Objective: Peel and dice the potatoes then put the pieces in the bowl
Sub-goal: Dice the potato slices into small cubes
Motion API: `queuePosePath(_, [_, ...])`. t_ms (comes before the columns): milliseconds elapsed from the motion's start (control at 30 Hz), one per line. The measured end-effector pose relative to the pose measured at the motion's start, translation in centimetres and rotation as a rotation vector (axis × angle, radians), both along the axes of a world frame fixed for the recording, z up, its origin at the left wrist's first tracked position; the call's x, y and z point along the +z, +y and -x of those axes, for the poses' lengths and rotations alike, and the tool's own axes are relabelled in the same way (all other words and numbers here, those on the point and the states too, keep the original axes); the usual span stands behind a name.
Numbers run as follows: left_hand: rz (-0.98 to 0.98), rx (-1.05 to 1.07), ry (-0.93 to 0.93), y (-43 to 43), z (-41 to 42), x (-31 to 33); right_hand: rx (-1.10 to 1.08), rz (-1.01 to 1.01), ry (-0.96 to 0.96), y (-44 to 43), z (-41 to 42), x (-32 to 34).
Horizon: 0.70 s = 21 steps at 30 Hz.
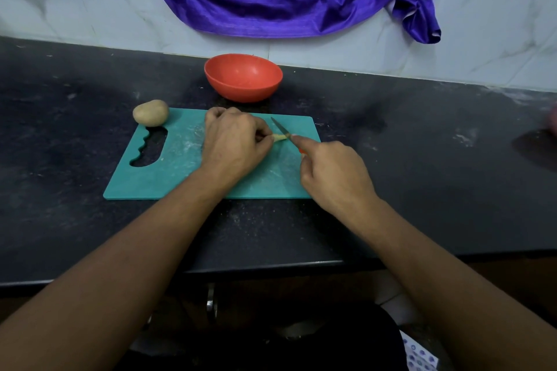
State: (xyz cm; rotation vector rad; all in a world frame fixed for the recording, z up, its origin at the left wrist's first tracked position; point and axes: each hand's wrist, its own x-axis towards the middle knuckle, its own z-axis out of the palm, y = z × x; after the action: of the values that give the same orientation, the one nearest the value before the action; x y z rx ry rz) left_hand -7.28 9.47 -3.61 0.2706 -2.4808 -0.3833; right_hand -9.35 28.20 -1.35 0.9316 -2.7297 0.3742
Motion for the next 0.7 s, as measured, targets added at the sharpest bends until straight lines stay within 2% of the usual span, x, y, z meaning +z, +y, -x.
queuePosePath(367, [0.001,-0.005,-0.009,-0.1,-0.1,0.0,-0.016,-0.01,-0.011,-1.8,0.1,0.3])
queuePosePath(600, [-0.023,-0.004,0.004,-0.1,0.0,-0.1,-0.019,-0.094,-0.049,-1.5,0.2,0.5])
queuePosePath(700, [-0.03,0.0,0.008,-0.2,0.0,-0.1,-0.038,-0.009,-0.104,-1.1,0.9,0.3])
